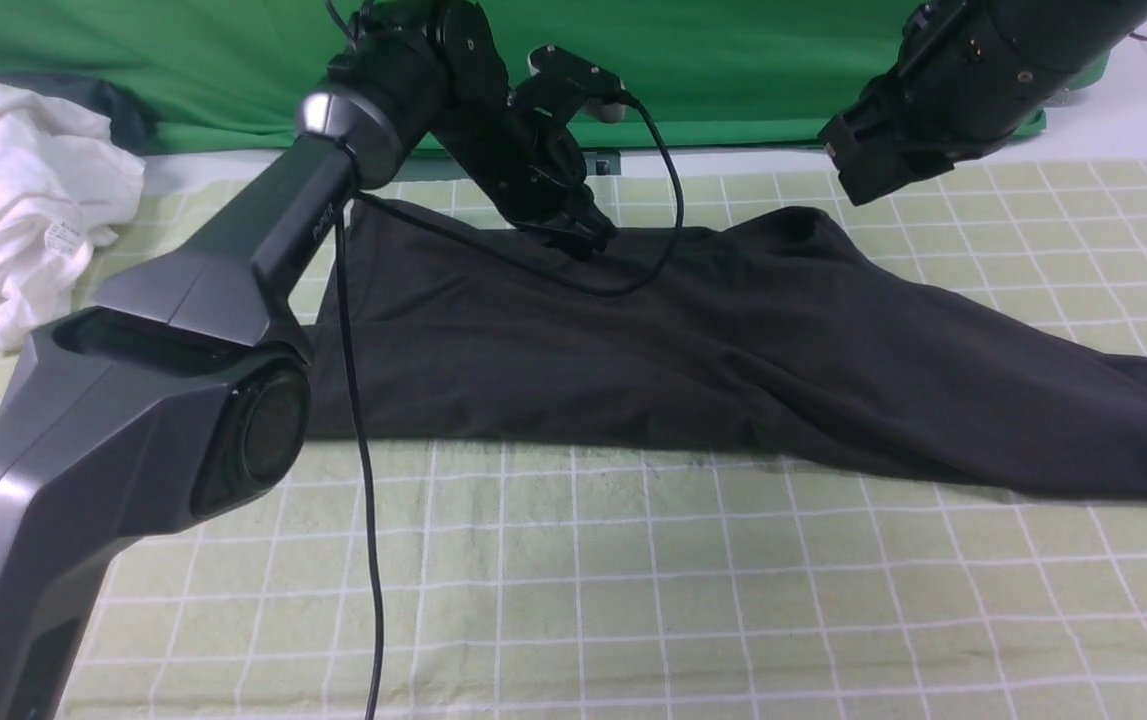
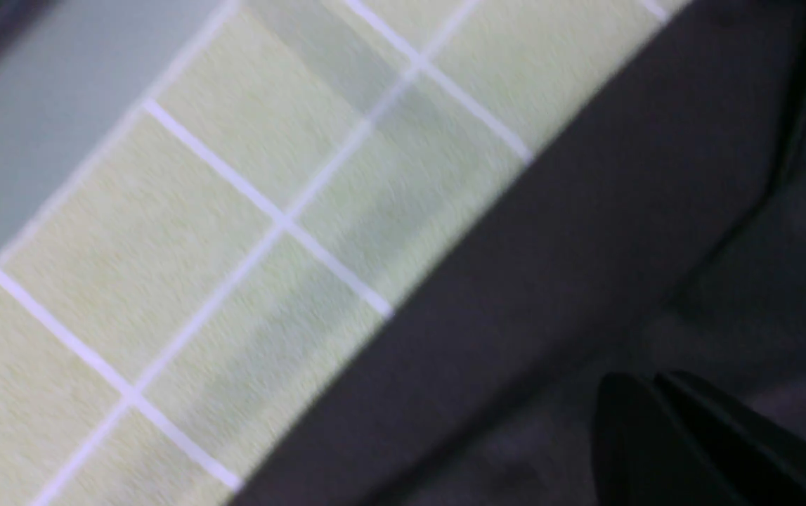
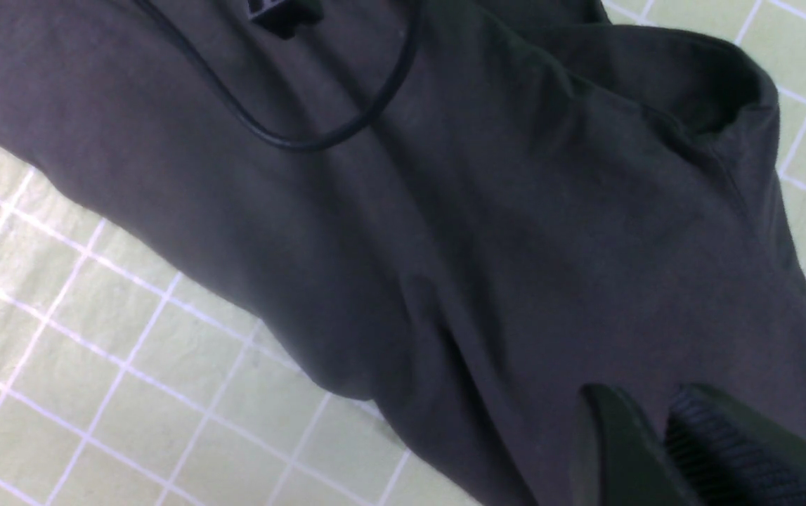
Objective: Fold a long-sleeved shirt over a green coffee tablecloth.
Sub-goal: 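Pull the folded dark garment lengthwise by its ends to straighten it flat on the table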
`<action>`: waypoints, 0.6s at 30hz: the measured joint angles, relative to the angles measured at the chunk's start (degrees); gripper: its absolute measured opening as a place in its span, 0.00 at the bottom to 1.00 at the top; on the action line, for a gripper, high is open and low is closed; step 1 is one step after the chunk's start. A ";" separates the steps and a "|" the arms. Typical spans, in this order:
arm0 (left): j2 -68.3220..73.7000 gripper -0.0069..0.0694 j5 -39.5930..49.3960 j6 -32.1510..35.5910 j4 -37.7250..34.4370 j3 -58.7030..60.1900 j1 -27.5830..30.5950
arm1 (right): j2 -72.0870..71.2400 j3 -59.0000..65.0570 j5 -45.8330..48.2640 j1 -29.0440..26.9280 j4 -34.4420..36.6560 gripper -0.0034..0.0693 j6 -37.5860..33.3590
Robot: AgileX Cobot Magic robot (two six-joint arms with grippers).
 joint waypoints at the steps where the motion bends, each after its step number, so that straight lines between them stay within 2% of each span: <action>1: 0.00 0.11 -0.42 0.50 -0.33 0.00 0.00 | 0.00 0.00 0.00 0.00 0.00 0.22 0.00; 4: 0.00 0.11 -0.47 3.01 -0.39 0.00 -0.47 | 0.00 0.00 0.00 0.00 0.00 0.22 -0.05; 9: 0.00 0.20 0.05 9.33 2.38 0.00 -2.50 | 0.00 0.00 0.00 0.00 0.00 0.22 -0.05; 18: 0.00 0.52 -0.71 10.95 8.19 0.00 -3.27 | 0.00 0.00 1.09 0.00 0.00 0.22 -0.05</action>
